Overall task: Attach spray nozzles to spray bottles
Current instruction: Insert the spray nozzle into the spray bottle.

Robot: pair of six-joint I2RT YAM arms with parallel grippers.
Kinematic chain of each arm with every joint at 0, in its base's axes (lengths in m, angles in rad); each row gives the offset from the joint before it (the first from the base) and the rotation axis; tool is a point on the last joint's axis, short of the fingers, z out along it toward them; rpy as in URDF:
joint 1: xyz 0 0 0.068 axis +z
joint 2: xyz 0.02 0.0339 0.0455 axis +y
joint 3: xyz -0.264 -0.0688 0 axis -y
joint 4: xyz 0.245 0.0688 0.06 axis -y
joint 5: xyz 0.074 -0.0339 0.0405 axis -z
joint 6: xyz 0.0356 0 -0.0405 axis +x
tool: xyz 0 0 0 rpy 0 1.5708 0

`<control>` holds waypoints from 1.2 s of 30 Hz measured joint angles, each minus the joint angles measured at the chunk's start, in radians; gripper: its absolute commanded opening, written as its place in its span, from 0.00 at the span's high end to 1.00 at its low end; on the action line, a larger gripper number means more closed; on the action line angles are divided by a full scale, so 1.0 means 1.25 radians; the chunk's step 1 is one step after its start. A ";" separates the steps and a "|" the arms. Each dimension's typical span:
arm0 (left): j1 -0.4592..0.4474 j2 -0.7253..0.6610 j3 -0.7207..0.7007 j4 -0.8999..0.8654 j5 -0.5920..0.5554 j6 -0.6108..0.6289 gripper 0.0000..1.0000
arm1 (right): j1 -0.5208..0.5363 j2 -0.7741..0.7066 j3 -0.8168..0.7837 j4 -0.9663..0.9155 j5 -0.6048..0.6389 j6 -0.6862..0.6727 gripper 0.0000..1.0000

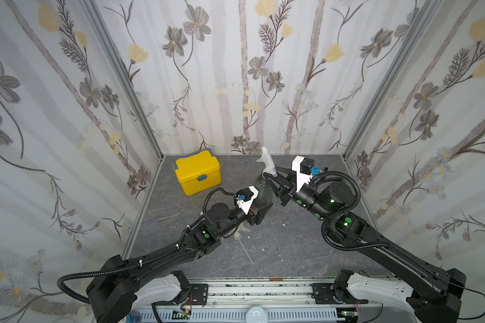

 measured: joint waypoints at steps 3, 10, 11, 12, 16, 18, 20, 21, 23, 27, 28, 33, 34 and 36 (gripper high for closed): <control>0.000 0.003 0.001 -0.002 0.000 0.000 0.23 | 0.000 0.003 0.000 -0.004 0.001 -0.002 0.66; 0.000 0.008 0.003 -0.007 0.002 -0.001 0.23 | 0.000 0.020 0.009 -0.006 0.001 -0.007 0.66; 0.000 0.009 0.005 -0.008 0.002 -0.001 0.23 | 0.000 0.022 0.014 -0.009 0.001 -0.007 0.66; 0.000 0.009 0.006 -0.007 0.002 -0.002 0.23 | 0.000 0.027 0.021 -0.014 0.001 -0.010 0.67; 0.000 0.009 0.006 -0.008 0.003 0.000 0.23 | 0.000 0.036 0.035 -0.032 0.001 -0.020 0.67; 0.000 0.009 0.006 -0.014 0.003 0.000 0.23 | 0.000 0.036 0.034 -0.038 0.002 -0.024 0.68; 0.000 0.008 0.006 -0.020 0.003 0.000 0.23 | 0.000 0.033 0.028 -0.038 0.002 -0.025 0.68; -0.001 0.008 0.006 -0.024 0.003 0.001 0.23 | 0.000 0.029 0.022 -0.037 0.006 -0.027 0.68; -0.001 0.008 0.006 -0.032 0.003 0.005 0.23 | 0.000 0.017 0.004 -0.031 0.009 -0.030 0.68; -0.002 0.008 0.006 -0.035 0.007 0.004 0.23 | 0.001 -0.009 -0.025 -0.020 0.019 -0.030 0.68; -0.002 0.008 0.006 -0.035 0.009 0.004 0.23 | 0.001 -0.013 -0.030 -0.016 0.021 -0.030 0.68; -0.002 0.008 0.006 -0.035 0.012 0.004 0.23 | 0.001 -0.018 -0.048 0.010 0.020 -0.026 0.68; -0.002 0.008 0.006 -0.035 0.011 0.003 0.23 | 0.001 -0.015 -0.048 0.013 0.019 -0.020 0.68; -0.002 0.009 0.006 -0.036 0.008 0.000 0.23 | 0.001 -0.007 -0.047 0.019 0.020 -0.021 0.67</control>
